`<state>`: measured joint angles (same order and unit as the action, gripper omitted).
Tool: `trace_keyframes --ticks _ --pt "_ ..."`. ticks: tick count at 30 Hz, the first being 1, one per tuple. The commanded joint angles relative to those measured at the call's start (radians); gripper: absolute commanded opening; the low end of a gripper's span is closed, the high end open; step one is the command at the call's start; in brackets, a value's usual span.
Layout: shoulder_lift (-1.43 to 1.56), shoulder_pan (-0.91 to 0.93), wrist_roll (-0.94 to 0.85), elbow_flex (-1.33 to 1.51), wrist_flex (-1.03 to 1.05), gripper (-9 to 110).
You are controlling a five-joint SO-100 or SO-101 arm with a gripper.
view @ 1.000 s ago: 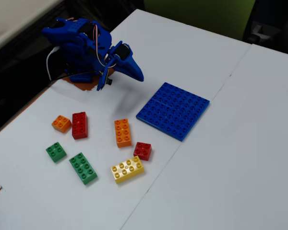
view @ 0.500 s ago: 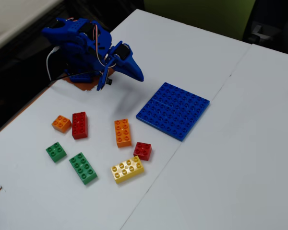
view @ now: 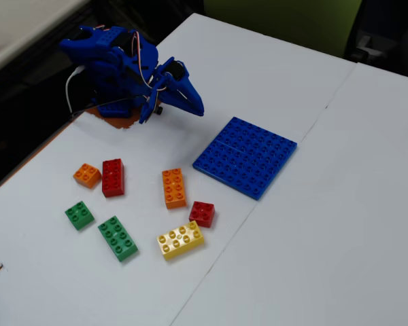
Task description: Pick up the 2x4 green block and go up the 8x8 blue block.
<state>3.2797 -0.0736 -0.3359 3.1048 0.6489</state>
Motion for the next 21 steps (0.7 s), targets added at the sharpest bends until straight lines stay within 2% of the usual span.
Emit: trace_keyframes --ticks 1,7,15,18,21 --pt "0.041 0.023 -0.265 0.041 -0.038 0" --pt "0.041 0.026 -0.716 0.041 -0.049 0" --pt "0.021 0.110 -0.954 0.014 -0.006 1" --pt "-0.198 0.152 -1.103 -0.172 0.104 0" --pt "-0.548 0.216 -1.252 -0.529 0.307 1"
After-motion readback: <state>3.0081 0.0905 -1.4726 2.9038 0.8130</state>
